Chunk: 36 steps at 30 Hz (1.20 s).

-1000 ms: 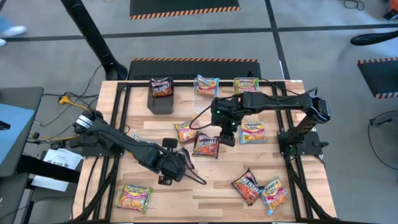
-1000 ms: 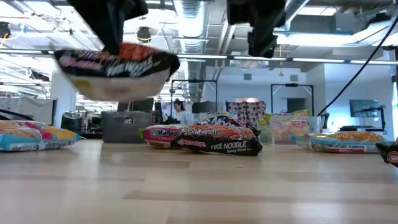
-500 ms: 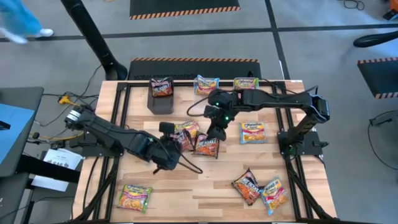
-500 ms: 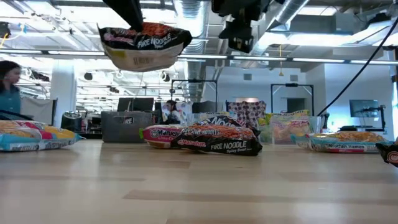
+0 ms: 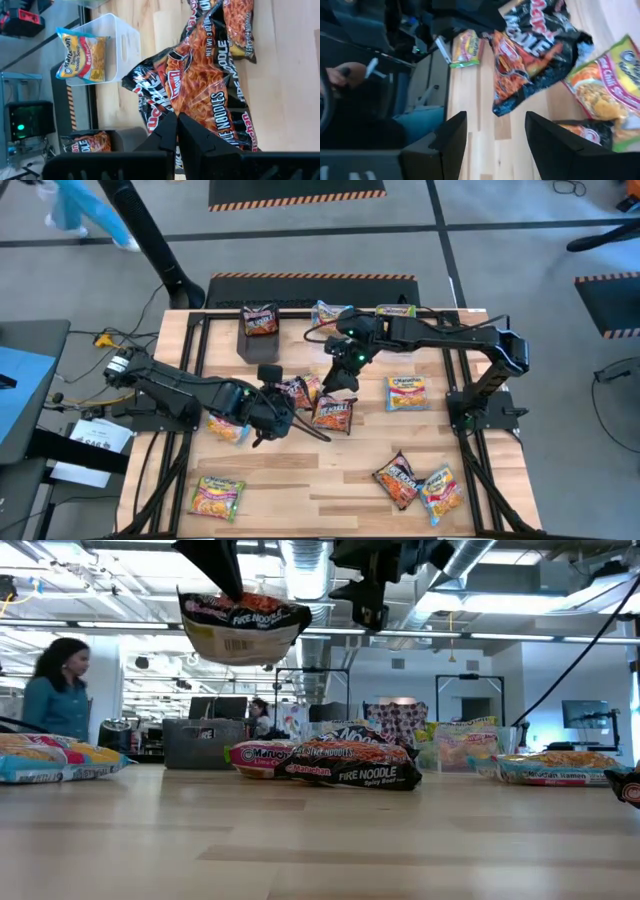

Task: Sort Maruchan noodles
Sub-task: Put the bottom left black noodle pack into the black bin

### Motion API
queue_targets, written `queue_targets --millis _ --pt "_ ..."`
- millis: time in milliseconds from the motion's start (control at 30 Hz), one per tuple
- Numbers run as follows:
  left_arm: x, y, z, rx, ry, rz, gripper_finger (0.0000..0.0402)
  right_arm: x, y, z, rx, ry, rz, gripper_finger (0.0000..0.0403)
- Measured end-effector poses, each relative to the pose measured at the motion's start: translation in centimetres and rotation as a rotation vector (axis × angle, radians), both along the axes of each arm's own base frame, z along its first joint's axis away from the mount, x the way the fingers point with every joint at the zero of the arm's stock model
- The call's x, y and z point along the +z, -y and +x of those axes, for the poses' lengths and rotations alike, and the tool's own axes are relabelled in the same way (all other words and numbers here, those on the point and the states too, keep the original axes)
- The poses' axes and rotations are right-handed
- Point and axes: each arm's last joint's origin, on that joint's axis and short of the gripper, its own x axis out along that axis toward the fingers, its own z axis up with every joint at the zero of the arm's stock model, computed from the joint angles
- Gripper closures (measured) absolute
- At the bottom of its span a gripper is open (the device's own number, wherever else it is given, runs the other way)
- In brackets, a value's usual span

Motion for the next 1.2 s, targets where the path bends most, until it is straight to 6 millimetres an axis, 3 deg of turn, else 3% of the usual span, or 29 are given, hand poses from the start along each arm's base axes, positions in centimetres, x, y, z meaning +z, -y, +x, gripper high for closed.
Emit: queue_targets --millis 267,667,1000,1200 --pt "-0.1 0.2 0.0 0.01 0.007 -0.037 0.0401 -1.0 1.6 0.0 -0.044 0.038 0.114 0.0177" --pt "-0.1 0.2 0.0 0.003 0.001 -0.051 0.0401 -4.0 -0.7 0.6 -0.01 -0.046 0.125 0.0177" --pt "-0.1 0.2 0.0 0.0 -0.004 -0.058 0.0401 -4.4 -1.9 1.3 -0.014 -0.074 0.182 0.0177" --pt "-0.2 0.3 -0.2 0.014 -0.021 -0.11 0.0401 -4.5 -1.8 1.4 -0.034 -0.061 0.123 0.0177"
